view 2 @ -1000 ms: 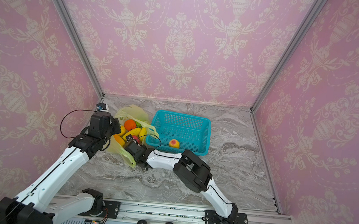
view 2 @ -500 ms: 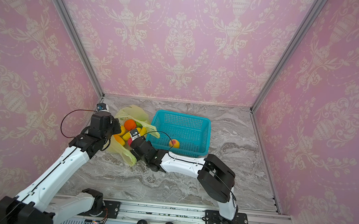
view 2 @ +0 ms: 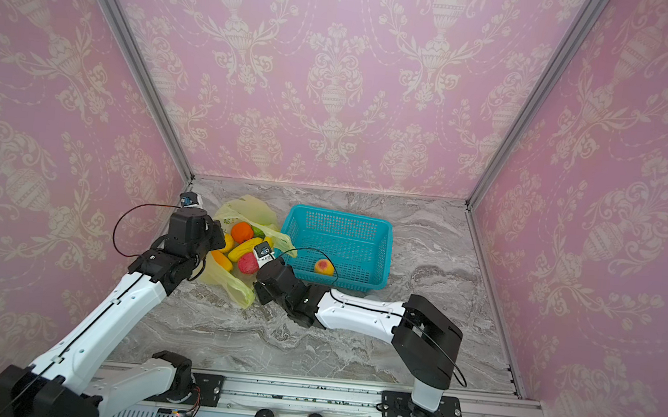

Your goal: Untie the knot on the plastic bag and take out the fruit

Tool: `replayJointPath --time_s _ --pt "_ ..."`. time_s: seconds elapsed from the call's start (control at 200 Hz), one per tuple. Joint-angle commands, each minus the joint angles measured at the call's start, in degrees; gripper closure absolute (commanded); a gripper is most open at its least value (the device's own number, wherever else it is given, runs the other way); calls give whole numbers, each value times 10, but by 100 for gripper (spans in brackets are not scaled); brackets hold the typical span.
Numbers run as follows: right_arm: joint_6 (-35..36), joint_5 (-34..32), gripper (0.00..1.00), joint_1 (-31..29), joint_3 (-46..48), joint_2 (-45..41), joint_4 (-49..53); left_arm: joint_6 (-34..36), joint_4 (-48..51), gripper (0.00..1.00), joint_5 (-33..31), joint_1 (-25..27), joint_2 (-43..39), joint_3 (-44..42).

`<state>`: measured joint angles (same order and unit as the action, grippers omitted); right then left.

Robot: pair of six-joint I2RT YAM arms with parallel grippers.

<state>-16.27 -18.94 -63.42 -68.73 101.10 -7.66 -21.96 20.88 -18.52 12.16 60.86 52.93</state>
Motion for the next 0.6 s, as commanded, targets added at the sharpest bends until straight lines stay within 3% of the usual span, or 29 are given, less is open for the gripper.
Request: replayJointPath --time_s 0.0,0.075,0.41,0.59 --pt "3 -7 66 -3 -7 12 -15 -7 10 100 -11 -2 -1 -10" --pt "8 -9 52 -3 -44 52 -4 -6 10 100 -11 -2 -3 -11" --pt "31 -36 20 10 -287 265 109 -6 10 100 -8 -2 -8 -12" --pt "16 -19 10 15 -346 324 139 -5 10 100 -7 -3 -11 -12"
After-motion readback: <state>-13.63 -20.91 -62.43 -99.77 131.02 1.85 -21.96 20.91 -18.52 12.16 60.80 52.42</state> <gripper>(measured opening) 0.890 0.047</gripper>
